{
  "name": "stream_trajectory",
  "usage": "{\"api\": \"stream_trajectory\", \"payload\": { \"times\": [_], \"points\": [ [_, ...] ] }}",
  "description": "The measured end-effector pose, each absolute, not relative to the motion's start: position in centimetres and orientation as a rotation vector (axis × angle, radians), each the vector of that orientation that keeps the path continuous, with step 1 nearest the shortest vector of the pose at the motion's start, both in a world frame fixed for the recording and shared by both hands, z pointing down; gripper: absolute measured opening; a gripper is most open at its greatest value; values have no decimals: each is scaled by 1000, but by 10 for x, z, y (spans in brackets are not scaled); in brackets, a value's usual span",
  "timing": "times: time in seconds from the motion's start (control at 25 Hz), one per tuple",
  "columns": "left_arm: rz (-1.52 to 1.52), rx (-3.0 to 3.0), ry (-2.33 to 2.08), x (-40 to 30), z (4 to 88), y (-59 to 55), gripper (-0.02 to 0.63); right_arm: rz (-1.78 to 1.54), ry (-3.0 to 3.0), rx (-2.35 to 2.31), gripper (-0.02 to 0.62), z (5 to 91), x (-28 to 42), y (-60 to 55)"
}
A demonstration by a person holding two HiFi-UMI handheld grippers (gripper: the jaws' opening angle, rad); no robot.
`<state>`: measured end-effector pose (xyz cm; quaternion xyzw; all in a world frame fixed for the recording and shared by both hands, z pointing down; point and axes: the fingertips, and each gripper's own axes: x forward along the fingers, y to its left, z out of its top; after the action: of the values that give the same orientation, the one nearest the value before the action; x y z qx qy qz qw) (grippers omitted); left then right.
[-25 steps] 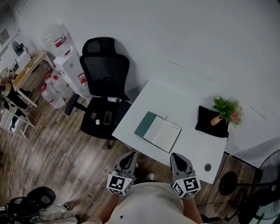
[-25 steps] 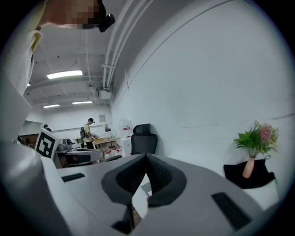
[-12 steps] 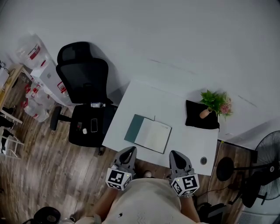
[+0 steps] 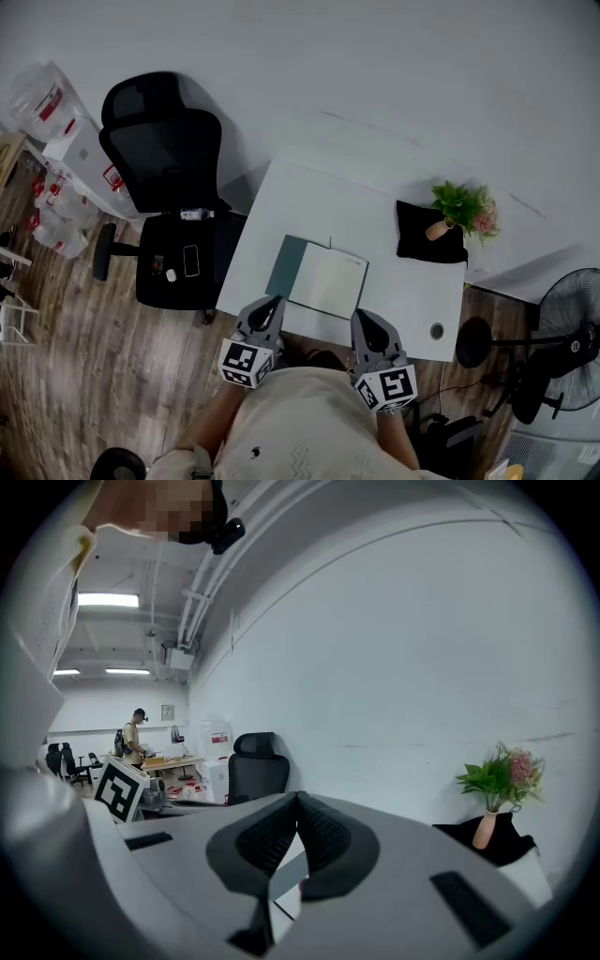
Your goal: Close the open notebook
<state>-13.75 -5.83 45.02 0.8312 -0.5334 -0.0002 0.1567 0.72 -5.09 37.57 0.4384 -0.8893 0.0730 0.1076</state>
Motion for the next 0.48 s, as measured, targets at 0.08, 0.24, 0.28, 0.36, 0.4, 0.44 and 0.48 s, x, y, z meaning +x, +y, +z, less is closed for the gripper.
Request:
{"api": "stream_trajectory", "payload": {
  "times": [0.08,0.24,0.28,0.36,0.4,0.44,0.48],
  "points": [
    [18,2356,-1520,-142,462,-60,12,222,-2609,1278,2,379,1,-50],
    [50,2300,-1485,-148,486,-61,12,238,-2596,1269,2,382,-7,-51],
    [59,2289,-1476,-148,493,-62,12,241,-2594,1269,2,382,-8,-52],
    [77,2272,-1462,-147,504,-64,12,251,-2591,1266,2,382,-8,-54],
    [84,2265,-1457,-147,509,-65,12,258,-2590,1259,2,384,-8,-56],
    [91,2259,-1454,-146,513,-66,12,264,-2590,1249,2,386,-8,-57],
    [96,2252,-1453,-146,516,-67,12,269,-2589,1239,2,388,-9,-59]
  ]
}}
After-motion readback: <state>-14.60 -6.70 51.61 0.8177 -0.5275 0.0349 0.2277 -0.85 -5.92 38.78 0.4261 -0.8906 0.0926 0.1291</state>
